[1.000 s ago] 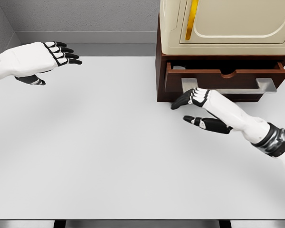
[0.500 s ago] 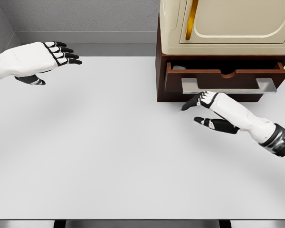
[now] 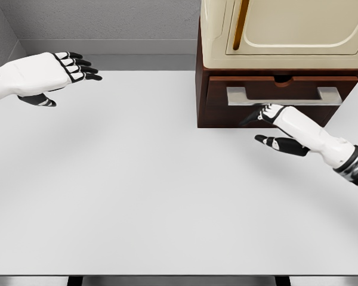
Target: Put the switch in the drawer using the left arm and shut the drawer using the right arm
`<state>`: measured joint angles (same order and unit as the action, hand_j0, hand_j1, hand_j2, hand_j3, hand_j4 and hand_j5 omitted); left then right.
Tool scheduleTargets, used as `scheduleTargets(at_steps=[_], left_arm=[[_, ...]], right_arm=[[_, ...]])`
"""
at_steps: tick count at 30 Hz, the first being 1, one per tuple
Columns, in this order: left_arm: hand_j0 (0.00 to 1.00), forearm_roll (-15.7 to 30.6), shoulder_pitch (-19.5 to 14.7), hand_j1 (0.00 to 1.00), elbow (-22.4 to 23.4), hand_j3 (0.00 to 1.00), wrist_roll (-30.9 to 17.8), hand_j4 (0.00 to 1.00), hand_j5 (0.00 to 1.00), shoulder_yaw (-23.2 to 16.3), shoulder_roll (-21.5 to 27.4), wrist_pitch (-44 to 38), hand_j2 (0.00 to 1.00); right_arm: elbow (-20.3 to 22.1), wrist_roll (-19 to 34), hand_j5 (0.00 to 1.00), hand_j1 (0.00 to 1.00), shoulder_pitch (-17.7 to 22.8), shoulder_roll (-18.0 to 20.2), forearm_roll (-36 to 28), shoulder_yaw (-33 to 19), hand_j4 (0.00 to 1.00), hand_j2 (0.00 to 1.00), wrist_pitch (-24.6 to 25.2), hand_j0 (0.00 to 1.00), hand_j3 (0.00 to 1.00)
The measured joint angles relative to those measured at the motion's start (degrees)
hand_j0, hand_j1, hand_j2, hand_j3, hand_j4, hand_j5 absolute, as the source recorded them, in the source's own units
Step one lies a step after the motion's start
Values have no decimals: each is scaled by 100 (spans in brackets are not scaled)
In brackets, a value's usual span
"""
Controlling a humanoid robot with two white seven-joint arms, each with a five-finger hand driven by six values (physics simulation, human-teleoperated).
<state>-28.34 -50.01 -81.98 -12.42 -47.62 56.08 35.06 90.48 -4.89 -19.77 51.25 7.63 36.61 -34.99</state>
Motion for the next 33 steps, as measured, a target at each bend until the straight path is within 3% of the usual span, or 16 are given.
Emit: scheduleTargets(at_steps=[6, 8, 18, 24, 33], left_arm=[[100, 1, 0, 100, 33, 100, 0, 100, 100, 0, 1, 0, 100], [100, 3, 0, 100, 46, 100, 0, 100, 100, 0, 0, 0, 100], [100, 4, -9, 100, 67, 100, 0, 100, 100, 3, -6, 0, 100], [100, 1, -9, 100, 68, 100, 0, 100, 100, 8, -6, 0, 100], [100, 6, 0, 100, 68, 100, 0, 100, 100, 20, -6, 0, 100]], right_arm=[[-135, 11, 65, 65, -97, -62, 24, 7, 65, 65, 0, 65, 65], [-149, 26, 76, 76, -123, -84, 32, 7, 76, 76, 0, 76, 76], [-71, 71, 82, 82, -176, -93, 141, 1, 82, 82, 0, 82, 82], [-60, 72, 78, 78, -176, -83, 148, 4, 78, 78, 0, 78, 78], [517, 70, 64, 64, -70, 95, 284, 40, 64, 64, 0, 64, 64]])
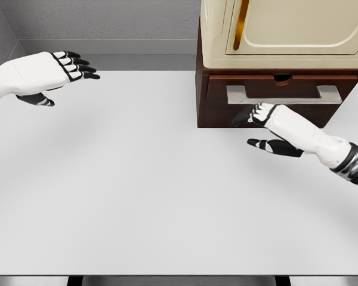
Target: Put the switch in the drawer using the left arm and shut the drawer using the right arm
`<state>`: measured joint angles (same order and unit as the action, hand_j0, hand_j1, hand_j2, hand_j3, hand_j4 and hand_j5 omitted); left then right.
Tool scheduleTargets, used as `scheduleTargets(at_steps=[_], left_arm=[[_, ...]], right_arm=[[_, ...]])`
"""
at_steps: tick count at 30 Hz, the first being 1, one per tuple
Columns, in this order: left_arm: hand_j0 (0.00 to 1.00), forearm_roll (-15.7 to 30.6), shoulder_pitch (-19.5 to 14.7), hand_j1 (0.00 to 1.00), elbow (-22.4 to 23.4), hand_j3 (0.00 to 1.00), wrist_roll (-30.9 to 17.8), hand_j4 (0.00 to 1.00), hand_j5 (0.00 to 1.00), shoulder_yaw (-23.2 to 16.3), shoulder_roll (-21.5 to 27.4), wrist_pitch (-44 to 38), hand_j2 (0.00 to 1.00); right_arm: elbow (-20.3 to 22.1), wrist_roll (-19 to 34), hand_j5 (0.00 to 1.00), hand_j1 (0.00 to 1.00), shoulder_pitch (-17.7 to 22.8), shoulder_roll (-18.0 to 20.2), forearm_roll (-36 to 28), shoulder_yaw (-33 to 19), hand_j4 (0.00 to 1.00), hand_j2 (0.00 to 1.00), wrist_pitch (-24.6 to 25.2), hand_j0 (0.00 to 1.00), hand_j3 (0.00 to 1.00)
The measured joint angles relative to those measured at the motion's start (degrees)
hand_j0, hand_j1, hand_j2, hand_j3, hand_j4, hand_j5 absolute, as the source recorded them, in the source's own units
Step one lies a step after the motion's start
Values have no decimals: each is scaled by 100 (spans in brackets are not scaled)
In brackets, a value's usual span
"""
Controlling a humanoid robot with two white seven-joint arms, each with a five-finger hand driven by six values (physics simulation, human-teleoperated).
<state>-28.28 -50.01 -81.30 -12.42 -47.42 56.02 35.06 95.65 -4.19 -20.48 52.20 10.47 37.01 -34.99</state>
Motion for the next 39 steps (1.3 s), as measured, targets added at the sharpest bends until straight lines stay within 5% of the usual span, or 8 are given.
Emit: scheduleTargets(at_steps=[15, 29, 30, 33, 39], left_arm=[[100, -6, 0, 100, 8, 100, 0, 100, 100, 31, 4, 0, 100], [100, -6, 0, 100, 47, 100, 0, 100, 100, 46, 3, -1, 100], [100, -4, 0, 100, 51, 100, 0, 100, 100, 39, -1, 0, 100], [100, -6, 0, 100, 52, 100, 0, 100, 100, 52, -1, 0, 100], [100, -5, 0, 100, 53, 100, 0, 100, 100, 89, 0, 0, 100]], right_arm=[[-933, -17, 64, 64, -97, -174, 206, 3, 64, 64, 1, 64, 64], [-1029, 79, 65, 65, -202, -186, 322, -6, 65, 65, 0, 65, 65], [-987, 212, 67, 67, -193, -171, 797, 93, 67, 67, 5, 67, 67], [-818, 82, 100, 100, -132, 73, 443, 26, 100, 100, 2, 100, 100], [-553, 19, 100, 100, 26, 522, 326, -16, 100, 100, 0, 100, 100]])
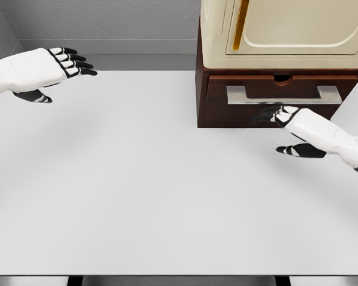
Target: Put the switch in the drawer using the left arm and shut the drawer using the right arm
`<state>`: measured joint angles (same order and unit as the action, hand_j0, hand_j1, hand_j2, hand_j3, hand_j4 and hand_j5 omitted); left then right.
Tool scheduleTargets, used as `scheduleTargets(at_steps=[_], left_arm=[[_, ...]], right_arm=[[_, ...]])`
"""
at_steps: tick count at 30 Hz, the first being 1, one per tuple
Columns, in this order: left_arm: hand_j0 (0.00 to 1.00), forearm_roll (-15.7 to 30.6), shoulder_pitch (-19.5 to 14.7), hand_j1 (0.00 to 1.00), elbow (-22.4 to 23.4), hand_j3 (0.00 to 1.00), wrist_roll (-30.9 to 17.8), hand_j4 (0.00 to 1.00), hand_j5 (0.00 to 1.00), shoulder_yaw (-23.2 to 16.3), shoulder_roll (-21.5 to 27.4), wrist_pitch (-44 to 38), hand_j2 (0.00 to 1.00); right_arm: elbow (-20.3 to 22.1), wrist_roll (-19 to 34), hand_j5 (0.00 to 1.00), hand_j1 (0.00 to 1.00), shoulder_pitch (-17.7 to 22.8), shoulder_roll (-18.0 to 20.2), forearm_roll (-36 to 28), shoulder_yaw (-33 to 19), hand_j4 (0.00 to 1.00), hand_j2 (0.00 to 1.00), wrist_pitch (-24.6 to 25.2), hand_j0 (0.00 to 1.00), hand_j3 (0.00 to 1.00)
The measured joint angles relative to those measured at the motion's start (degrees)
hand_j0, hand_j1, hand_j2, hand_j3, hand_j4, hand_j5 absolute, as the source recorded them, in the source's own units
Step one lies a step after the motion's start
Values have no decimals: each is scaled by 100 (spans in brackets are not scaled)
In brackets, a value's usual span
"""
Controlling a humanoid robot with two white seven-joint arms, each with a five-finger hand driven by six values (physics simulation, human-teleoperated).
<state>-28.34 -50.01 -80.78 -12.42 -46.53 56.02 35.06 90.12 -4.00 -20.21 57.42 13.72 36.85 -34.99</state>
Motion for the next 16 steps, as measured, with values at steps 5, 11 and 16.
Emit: scheduleTargets(at_steps=[5, 11, 16], left_arm=[[100, -1, 9, 100, 0, 100, 0, 100, 100, 11, 2, 0, 100], [100, -1, 9, 100, 40, 100, 0, 100, 100, 8, 1, 0, 100], [100, -2, 9, 100, 55, 100, 0, 100, 100, 7, 2, 0, 100]], right_arm=[[63, -8, 100, 100, 53, 120, 3, -5, 100, 100, 0, 100, 100], [73, -9, 99, 99, 70, 165, 128, 25, 99, 99, 0, 99, 99], [62, -10, 99, 99, 123, 203, 241, 18, 99, 99, 0, 99, 99]])
